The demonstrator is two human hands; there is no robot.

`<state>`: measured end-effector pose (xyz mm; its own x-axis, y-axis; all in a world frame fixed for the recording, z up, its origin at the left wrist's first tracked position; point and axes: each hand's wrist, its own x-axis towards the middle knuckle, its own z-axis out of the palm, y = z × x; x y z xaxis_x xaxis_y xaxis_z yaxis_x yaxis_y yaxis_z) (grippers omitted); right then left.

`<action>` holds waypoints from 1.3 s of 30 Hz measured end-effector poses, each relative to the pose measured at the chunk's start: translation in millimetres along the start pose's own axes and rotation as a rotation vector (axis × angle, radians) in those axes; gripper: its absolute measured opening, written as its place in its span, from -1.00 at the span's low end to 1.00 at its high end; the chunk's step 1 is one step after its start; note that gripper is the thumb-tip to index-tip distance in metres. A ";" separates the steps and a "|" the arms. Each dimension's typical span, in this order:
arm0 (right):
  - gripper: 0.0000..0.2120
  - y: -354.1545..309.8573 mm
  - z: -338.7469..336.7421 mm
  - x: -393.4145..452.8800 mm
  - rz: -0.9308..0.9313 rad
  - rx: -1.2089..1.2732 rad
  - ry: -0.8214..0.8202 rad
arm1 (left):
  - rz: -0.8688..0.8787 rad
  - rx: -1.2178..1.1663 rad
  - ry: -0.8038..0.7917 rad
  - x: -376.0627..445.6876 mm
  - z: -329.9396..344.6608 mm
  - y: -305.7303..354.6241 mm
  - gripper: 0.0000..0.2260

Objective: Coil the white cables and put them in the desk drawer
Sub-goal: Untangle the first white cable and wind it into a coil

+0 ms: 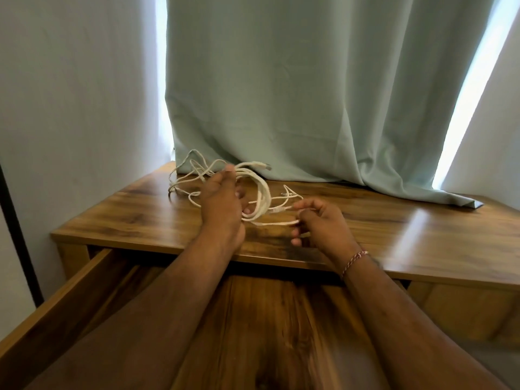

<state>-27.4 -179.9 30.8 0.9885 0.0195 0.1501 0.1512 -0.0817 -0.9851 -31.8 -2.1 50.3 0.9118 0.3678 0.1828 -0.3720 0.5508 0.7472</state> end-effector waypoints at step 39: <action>-0.72 -6.9 0.5 -7.2 0.234 0.255 -0.122 | 0.051 0.475 -0.351 -23.0 1.1 -33.3 -0.73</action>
<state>-35.5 -178.9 36.5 0.9857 0.1494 -0.0773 -0.1003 0.1528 -0.9832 -40.1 -29.8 21.9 0.9278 0.0706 0.3663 -0.3723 0.1137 0.9211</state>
